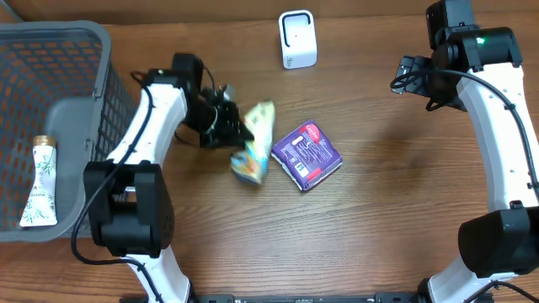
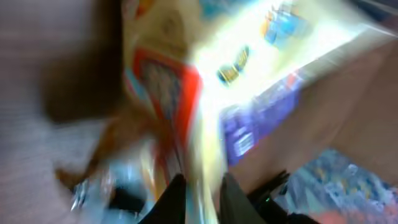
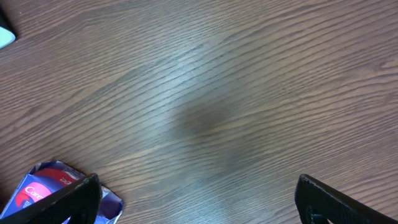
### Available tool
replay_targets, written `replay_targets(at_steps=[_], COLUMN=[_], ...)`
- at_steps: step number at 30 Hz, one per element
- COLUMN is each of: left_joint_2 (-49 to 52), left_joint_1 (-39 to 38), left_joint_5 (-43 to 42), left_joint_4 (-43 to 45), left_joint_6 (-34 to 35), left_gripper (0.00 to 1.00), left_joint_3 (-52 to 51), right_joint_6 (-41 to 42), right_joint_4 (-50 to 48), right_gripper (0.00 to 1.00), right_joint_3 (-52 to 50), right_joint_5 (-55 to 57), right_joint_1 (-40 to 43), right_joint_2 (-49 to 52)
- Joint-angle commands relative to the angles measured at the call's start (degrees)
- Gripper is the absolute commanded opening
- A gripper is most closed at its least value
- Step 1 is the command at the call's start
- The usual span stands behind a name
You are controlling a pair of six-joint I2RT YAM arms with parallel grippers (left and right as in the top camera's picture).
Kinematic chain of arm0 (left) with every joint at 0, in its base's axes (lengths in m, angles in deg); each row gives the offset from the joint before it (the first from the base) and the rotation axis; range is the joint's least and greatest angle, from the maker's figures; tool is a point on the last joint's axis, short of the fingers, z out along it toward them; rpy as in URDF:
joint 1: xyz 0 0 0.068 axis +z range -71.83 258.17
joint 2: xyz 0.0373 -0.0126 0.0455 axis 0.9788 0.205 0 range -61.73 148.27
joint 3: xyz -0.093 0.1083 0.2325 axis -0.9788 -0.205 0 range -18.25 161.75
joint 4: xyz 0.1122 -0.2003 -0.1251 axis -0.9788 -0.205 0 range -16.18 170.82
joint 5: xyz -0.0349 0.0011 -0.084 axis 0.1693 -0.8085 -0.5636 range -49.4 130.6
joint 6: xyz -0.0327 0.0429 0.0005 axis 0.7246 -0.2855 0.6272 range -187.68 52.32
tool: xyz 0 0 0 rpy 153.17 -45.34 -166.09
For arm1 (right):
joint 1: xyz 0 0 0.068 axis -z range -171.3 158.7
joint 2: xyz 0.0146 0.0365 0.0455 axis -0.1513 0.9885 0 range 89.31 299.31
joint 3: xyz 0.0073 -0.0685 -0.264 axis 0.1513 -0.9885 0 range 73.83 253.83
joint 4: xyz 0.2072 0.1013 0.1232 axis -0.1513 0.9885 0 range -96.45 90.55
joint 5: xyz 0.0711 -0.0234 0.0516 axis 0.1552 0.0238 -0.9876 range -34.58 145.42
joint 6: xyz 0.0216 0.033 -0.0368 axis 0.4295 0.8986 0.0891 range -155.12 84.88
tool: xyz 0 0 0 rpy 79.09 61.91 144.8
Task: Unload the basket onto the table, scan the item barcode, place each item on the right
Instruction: 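Place the yellow bag on the table beside the purple bag, then reach the left gripper into the basket toward the Kleenex tissue pack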
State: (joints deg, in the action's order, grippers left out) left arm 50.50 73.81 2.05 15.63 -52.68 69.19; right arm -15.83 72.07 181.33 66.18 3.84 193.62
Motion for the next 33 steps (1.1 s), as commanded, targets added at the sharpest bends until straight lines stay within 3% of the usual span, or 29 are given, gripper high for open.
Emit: replay_targets(at_steps=[1, 5, 8, 11, 13, 14, 15, 16, 18, 25, 29, 33], left_joint_2=[-0.1, -0.3, -0.3, -0.3, -0.3, -0.7, -1.2, -2.7, -4.4, -8.5, -8.5, -8.4], left_joint_1=[-0.2, 1.4, 1.7, 1.9, 3.4, 4.8, 5.6, 8.8, 12.7, 39.4, 43.4, 43.7], left_joint_5=[12.9, 17.7, 17.8, 19.3, 23.7, 25.7, 26.6, 29.3, 30.3, 34.5, 36.1, 44.7], left_joint_4=[-1.2, -10.3, -18.8, -26.9, -31.5, -31.6, -31.6, -31.6, -31.6, -31.6, -31.6, -28.0], left_joint_6=[1.8, 1.7, -0.1, -0.9, -0.8, -0.9, -0.8, 0.5, 1.4, 9.4, 11.0, 13.3], left_gripper=[0.13, 0.18, 0.20, 0.26, 0.57, 0.90, 1.00, 1.00, 1.00, 1.00, 1.00, 1.00], left_joint_3=[-1.4, 9.5, 24.7, 46.4, 62.5, 68.7, 70.7, 75.4, 77.3, 73.1, 64.2, 47.8], right_joint_6=[0.3, 0.3, 0.3, 0.3, 0.3, 0.3, 0.3, 0.3, 0.3, 0.3, 0.3, 0.3], right_joint_4=[-0.3, -0.3, -0.3, -0.3, -0.3, -0.3, -0.3, -0.3, -0.3, -0.3, -0.3, -0.3], right_gripper=[1.00, 1.00, 1.00, 1.00, 1.00, 1.00, 1.00, 1.00, 1.00, 1.00, 1.00, 1.00], right_joint_3=[0.5, 0.5, 0.5, 0.5, 0.5, 0.5, 0.5, 0.5, 0.5, 0.5, 0.5, 0.5], right_joint_5=[0.6, 0.6, 0.6, 0.6, 0.6, 0.6, 0.6, 0.6, 0.6, 0.6, 0.6, 0.6], right_joint_1=[0.1, 0.1, 0.1, 0.1, 0.1, 0.1, 0.1, 0.1, 0.1, 0.1, 0.1, 0.1], right_joint_2=[-0.2, -0.2, -0.2, -0.2, -0.2, -0.2, -0.2, -0.2, -0.2, -0.2, -0.2, -0.2])
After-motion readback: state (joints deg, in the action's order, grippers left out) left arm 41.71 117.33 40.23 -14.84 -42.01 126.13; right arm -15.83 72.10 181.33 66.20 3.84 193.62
